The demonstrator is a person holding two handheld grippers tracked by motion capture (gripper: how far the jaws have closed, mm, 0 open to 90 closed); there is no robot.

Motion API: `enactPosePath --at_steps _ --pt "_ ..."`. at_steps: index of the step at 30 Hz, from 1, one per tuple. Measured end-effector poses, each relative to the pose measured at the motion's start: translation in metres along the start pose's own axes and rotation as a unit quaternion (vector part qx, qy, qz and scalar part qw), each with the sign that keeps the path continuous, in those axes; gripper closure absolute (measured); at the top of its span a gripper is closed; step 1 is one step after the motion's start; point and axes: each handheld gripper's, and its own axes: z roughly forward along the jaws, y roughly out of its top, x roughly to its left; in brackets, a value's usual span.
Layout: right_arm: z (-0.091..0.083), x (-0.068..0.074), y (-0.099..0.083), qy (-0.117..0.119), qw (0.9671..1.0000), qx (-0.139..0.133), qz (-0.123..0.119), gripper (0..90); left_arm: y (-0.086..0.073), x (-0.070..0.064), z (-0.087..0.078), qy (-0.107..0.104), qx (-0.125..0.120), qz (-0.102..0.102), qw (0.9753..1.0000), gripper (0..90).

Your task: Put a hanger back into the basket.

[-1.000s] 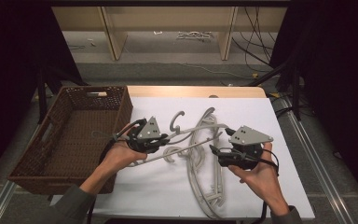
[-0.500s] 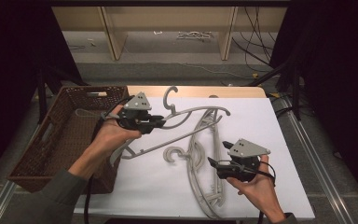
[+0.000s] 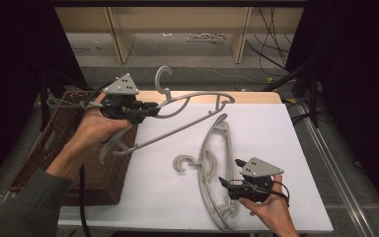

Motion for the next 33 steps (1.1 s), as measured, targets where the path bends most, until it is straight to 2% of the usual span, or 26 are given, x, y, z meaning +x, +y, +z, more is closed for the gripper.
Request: enactPosePath --at_steps 2,5,8,10,13,14,17,18,22,24,33 --pt "0.001 0.001 -0.002 0.002 1.0000 0.004 0.001 25.8 -0.004 0.006 -0.007 0.011 -0.003 0.002 0.9999 79.8" --pt "0.002 0.001 -0.003 0.002 1.0000 0.005 0.000 25.8 -0.011 0.016 -0.017 0.026 -0.002 -0.010 0.9996 79.8" --pt "0.003 0.002 -0.003 0.003 1.0000 0.004 -0.001 25.8 -0.021 0.026 -0.025 0.042 -0.002 -0.004 0.9991 79.8" --pt "0.003 0.002 -0.004 0.004 1.0000 0.007 -0.001 25.8 -0.033 0.035 -0.034 0.053 -0.010 -0.018 0.9984 79.9" --pt "0.003 0.002 -0.005 0.003 0.9999 0.010 0.002 25.8 -0.041 0.040 -0.040 0.063 -0.006 -0.014 0.9979 79.9" --pt "0.004 0.002 -0.005 0.003 0.9999 0.010 0.000 25.8 -0.046 0.042 -0.043 0.069 -0.009 -0.024 0.9973 79.9" --pt "0.004 0.002 -0.006 0.004 0.9999 0.011 -0.003 26.0 -0.056 0.050 -0.051 0.081 0.002 -0.026 0.9964 79.9" --pt "0.005 0.002 -0.006 0.005 0.9999 0.011 -0.002 26.0 -0.060 0.052 -0.053 0.088 -0.002 -0.031 0.9957 79.9" --pt "0.005 0.002 -0.006 0.005 0.9999 0.012 -0.004 26.0 -0.074 0.061 -0.064 0.099 0.004 -0.031 0.9946 79.9" --pt "0.006 0.003 -0.006 0.005 0.9999 0.012 -0.002 26.0 -0.079 0.063 -0.069 0.107 -0.002 -0.035 0.9937 80.0" --pt "0.006 0.003 -0.007 0.006 0.9999 0.012 -0.004 26.0 -0.103 0.082 -0.090 0.130 0.003 -0.025 0.9912 80.0"
